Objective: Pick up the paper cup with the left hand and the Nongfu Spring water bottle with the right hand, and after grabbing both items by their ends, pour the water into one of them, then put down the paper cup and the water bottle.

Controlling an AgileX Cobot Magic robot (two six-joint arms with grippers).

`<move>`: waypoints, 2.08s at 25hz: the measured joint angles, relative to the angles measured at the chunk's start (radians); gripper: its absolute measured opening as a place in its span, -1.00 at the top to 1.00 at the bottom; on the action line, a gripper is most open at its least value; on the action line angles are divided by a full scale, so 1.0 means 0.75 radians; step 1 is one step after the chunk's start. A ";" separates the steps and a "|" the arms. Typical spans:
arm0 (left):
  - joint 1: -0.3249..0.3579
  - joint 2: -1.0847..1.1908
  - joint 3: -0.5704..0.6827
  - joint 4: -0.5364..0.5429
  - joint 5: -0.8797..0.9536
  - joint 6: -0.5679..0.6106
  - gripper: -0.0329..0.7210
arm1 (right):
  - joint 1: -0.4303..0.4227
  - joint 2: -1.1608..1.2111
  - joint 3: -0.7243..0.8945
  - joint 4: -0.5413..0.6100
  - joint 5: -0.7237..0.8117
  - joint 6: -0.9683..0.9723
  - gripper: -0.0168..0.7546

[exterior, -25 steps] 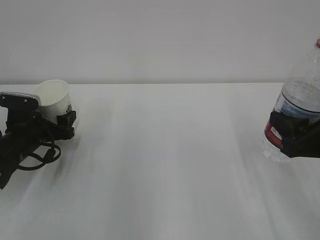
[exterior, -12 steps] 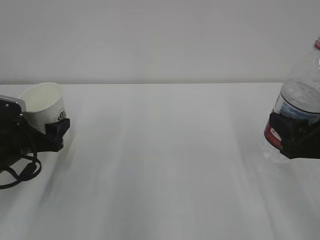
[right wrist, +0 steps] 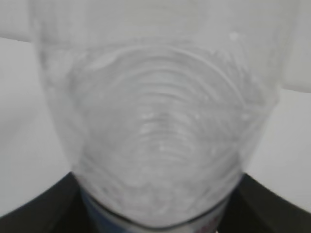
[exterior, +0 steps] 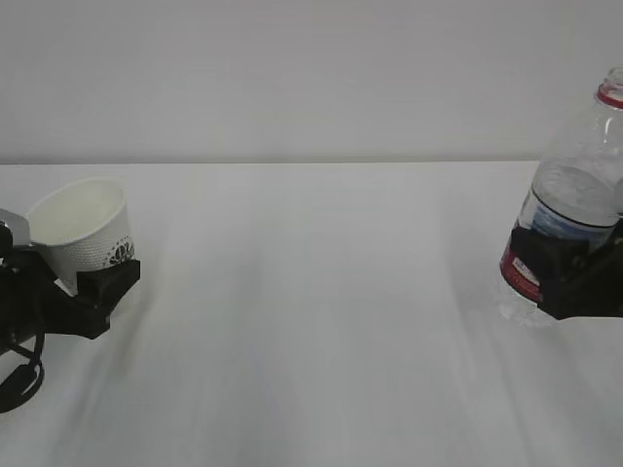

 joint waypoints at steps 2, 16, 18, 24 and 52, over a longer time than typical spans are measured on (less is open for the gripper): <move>0.000 -0.028 0.022 0.058 0.000 -0.017 -0.58 | 0.000 0.000 0.000 -0.043 0.012 0.032 -0.27; 0.000 -0.150 0.043 0.546 0.000 -0.228 -0.58 | 0.000 0.000 -0.002 -0.375 0.040 0.225 -0.27; 0.000 -0.164 0.043 0.624 0.000 -0.235 -0.58 | 0.000 0.000 -0.005 -0.417 0.042 0.245 -0.27; 0.000 -0.204 0.044 0.753 0.000 -0.241 -0.58 | 0.000 -0.001 -0.049 -0.537 0.041 0.318 -0.27; -0.529 -0.244 -0.046 0.751 0.002 -0.266 -0.58 | 0.000 -0.001 -0.173 -0.898 0.036 0.523 -0.27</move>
